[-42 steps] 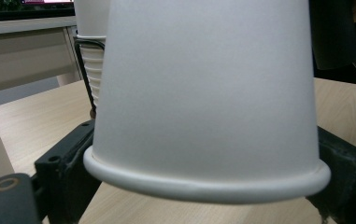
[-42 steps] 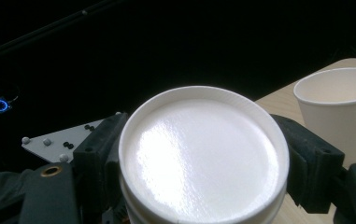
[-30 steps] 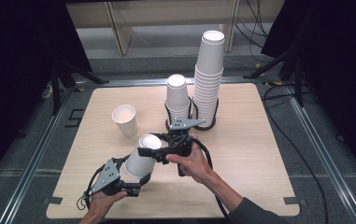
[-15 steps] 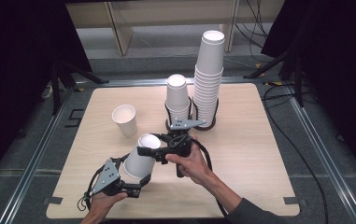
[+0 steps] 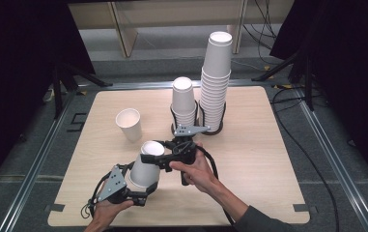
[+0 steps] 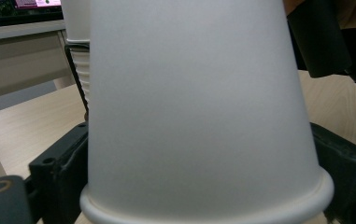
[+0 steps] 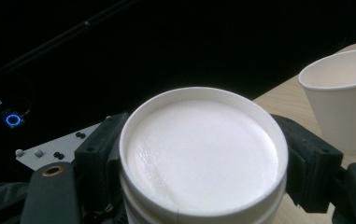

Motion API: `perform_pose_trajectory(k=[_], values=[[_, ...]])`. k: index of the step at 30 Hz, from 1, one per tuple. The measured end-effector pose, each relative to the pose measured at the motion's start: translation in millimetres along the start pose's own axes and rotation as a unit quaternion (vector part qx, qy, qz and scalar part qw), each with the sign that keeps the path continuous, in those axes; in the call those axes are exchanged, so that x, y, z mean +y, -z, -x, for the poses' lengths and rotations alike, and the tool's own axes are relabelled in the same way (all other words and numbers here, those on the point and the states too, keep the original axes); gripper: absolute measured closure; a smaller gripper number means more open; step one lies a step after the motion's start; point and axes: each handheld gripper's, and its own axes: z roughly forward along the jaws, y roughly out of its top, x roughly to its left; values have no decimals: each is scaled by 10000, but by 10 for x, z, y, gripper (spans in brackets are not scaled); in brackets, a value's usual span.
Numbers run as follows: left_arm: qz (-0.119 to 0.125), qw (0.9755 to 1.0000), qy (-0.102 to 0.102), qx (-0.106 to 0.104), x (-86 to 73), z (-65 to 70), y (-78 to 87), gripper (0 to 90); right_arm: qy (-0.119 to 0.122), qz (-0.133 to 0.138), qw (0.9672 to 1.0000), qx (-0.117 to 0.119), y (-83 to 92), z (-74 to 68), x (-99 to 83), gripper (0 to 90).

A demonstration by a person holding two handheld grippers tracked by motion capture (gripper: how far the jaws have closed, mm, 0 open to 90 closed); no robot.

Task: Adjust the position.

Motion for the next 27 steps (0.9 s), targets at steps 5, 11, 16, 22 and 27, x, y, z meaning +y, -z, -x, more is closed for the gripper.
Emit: perform_pose_trajectory(k=[5, 11, 16, 22, 27], values=[[-22, 10000, -77, -17, 0, 3, -3, 112, 66, -53, 10000, -4, 10, 6, 8, 252], [-135, 9997, -189, -60, 12, 2, 8, 128, 201, -365, 9991, 53, 31, 9, 53, 205], [-189, 9993, -302, -100, 7, -1, 11, 132, 543, -732, 9957, -170, 101, -41, 141, 159], [-422, 9976, -512, -177, 12, 20, 18, 137, 869, -1249, 9878, -342, 164, -62, 194, 156], [-505, 9962, -633, -310, 11, 48, 11, 140, 950, -1603, 9824, -160, 189, -14, 194, 156]])
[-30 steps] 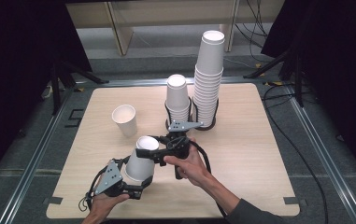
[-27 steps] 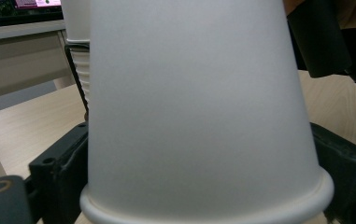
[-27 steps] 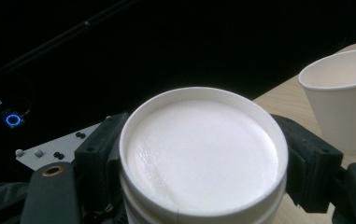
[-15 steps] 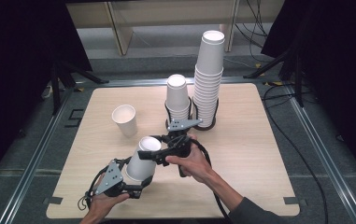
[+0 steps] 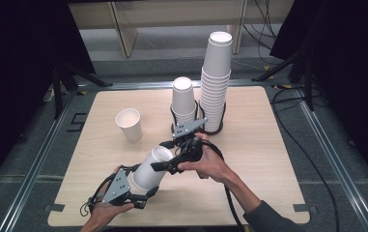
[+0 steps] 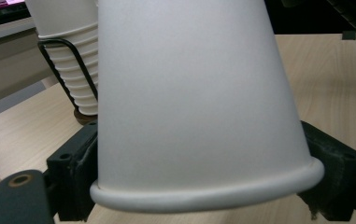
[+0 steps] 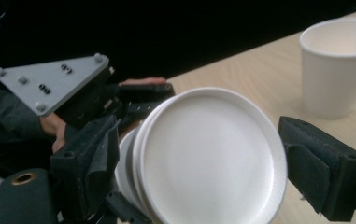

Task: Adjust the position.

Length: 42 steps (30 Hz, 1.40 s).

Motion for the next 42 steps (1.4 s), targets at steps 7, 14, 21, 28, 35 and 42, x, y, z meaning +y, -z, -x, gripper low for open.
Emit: perform_pose_trajectory(k=[7, 14, 21, 28, 35, 42], values=[[35, 9999, -26, -96, 5, 27, -10, 145, -123, -268, 9992, 257, -16, 39, -48, 174], [-11, 9999, -107, -136, 3, 23, -8, 143, -129, -314, 9987, 393, -31, 29, -52, 213], [121, 9997, -31, -205, -13, 14, -23, 99, -164, -246, 9983, 493, -16, 33, -55, 241], [575, 9981, 220, 42, -9, -30, 22, 38, -452, 116, 9972, 579, 36, 56, -43, 249], [878, 9946, 537, 158, 4, -58, 46, 36, -738, 551, 9933, 699, 75, 158, -85, 250], [985, 9926, 658, 256, 5, -86, 59, 36, -1024, 773, 9880, 862, 61, 231, -150, 250]])
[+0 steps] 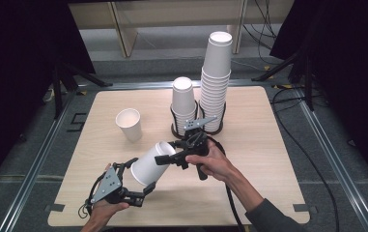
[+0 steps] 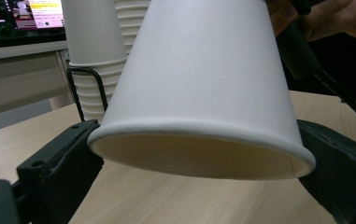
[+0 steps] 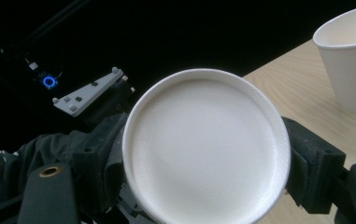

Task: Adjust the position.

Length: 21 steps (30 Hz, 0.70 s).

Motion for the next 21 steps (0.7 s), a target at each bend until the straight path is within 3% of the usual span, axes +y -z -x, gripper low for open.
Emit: perform_pose_trajectory(k=[5, 9, 10, 11, 14, 15, 19, 21], values=[[10, 10000, 17, 45, 2, -3, 1, 49, -162, -3, 9998, 70, -7, 14, -28, 251], [6, 10000, 31, 40, 2, -14, -3, 52, -125, 49, 9999, 50, -2, 26, -28, 252], [129, 9999, 58, -4, -9, -9, -30, 47, -123, 56, 9999, 52, -3, 27, -30, 253], [-43, 10000, 18, 46, -2, -5, -12, 39, -96, 76, 9999, 87, -11, 32, -31, 253], [56, 10000, 34, 12, -16, 6, -48, 28, -56, 64, 9999, 60, -24, 29, -37, 254], [-86, 9999, -10, 61, -9, 7, -28, 28, -67, 78, 9999, 91, -33, 33, -41, 254], [-134, 9999, -1, 99, -16, 4, -33, 26, -61, 139, 9999, 76, -25, 22, -35, 255], [9, 9999, 19, 100, -24, 3, -54, 26, -58, 148, 9999, 64, -20, 17, -31, 255]])
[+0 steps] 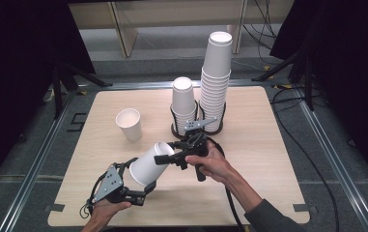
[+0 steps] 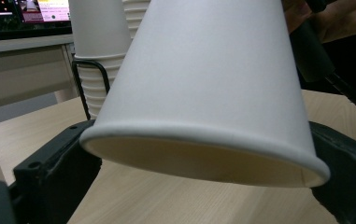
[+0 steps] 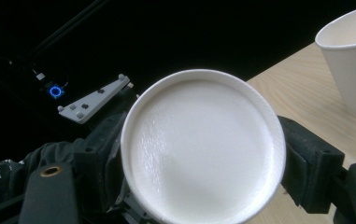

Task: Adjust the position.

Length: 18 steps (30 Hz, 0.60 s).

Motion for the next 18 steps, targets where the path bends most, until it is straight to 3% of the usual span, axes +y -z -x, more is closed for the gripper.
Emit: perform_pose_trajectory(k=[1, 7, 10, 12, 13, 17, 18], values=[[-131, 9999, -45, 35, 12, -2, 25, 24, 9, 9, 10000, 5, -1, 2, -1, 255], [-48, 10000, -47, 3, 15, -12, 28, 54, -43, 15, 10000, 27, 0, 6, -6, 254], [-144, 9998, -109, 3, 28, -20, 47, 83, -96, 11, 9999, 83, 3, 21, -8, 251], [-13, 10000, -80, -48, 20, -23, 23, 99, -92, 5, 9999, 67, 6, 18, -7, 248], [-180, 9997, -143, -5, 32, -24, 45, 105, -111, -22, 9999, 34, 11, 0, -4, 245], [-278, 9993, -236, -58, 41, -14, 51, 126, 139, -209, 9997, -77, 20, -40, 21, 236], [-321, 9991, -257, -56, 45, -8, 51, 132, 298, -268, 9991, -153, 31, -47, 30, 234]])
